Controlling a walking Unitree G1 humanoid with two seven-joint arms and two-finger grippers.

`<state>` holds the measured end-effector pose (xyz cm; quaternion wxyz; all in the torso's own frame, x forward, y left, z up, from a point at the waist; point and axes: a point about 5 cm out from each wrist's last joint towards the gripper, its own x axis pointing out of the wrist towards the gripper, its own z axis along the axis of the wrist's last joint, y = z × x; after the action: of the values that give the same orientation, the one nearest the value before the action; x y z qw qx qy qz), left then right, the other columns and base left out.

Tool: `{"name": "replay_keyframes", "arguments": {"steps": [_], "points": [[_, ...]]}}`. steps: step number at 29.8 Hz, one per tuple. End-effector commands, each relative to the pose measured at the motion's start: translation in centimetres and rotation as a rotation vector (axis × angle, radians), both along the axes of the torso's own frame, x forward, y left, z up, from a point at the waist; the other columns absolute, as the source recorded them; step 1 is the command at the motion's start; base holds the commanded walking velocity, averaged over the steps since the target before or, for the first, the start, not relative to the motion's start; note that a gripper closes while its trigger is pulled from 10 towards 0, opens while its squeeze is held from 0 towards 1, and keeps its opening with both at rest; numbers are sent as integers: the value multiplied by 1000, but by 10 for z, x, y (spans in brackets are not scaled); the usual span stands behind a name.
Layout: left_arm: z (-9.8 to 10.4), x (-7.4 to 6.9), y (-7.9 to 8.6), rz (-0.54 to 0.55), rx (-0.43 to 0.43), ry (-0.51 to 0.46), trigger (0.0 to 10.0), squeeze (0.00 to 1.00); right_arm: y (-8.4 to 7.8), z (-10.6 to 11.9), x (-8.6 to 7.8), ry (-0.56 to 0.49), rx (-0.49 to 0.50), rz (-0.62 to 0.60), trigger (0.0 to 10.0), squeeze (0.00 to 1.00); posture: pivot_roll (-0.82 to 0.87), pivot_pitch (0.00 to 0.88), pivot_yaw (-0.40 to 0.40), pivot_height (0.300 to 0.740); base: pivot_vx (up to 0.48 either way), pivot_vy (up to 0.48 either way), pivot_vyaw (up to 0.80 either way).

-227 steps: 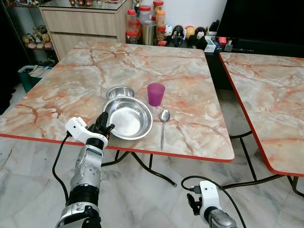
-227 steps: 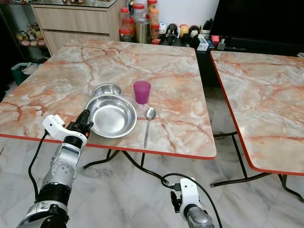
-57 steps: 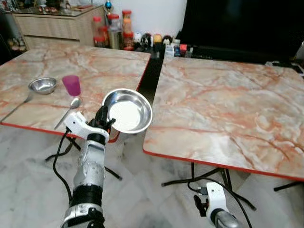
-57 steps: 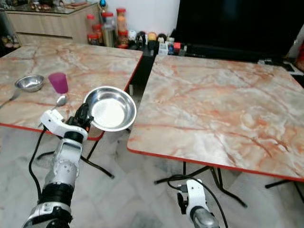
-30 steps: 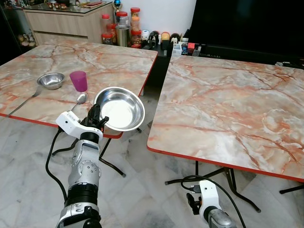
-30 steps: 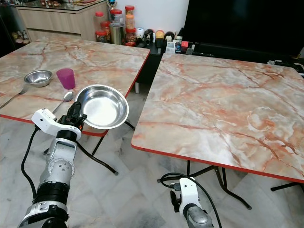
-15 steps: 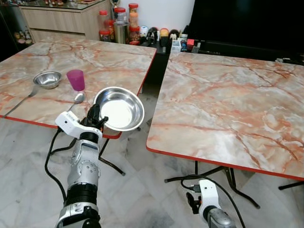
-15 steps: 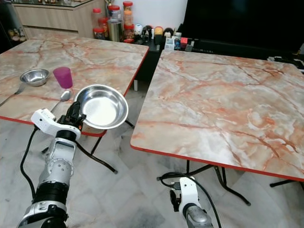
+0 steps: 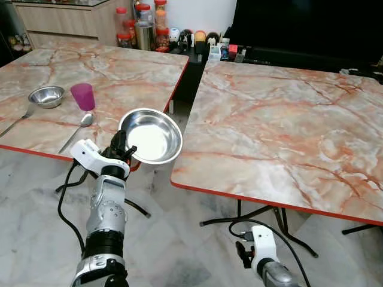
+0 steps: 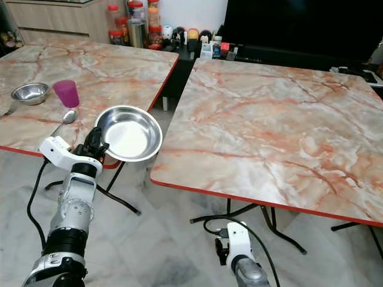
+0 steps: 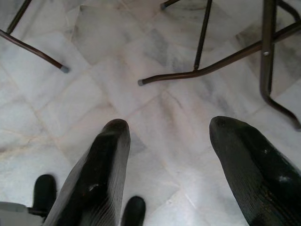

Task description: Setting the table

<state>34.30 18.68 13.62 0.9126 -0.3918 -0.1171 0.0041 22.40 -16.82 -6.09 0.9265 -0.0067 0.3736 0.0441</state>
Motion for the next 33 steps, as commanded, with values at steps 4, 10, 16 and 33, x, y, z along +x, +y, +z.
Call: {"name": "replay_keyframes", "arguments": {"steps": [4,10,16,33], "points": [[5,1,0,4,-7,-23,10000,0,-1,0,0,3,0,-4,10000,0,92,0,-56,740,0,-385,0],[6,1,0,-2,-6,-28,10000,0,-1,0,-1,2,-2,1,10000,0,95,0,-55,740,0,-399,0],[6,2,-1,-10,-2,-30,10000,0,1,0,-1,1,-2,10,10000,0,96,0,-52,740,0,-402,0],[6,3,-7,-31,-5,-33,10000,0,-2,0,-1,2,-5,0,10000,0,84,0,-52,740,214,-398,0]]}}
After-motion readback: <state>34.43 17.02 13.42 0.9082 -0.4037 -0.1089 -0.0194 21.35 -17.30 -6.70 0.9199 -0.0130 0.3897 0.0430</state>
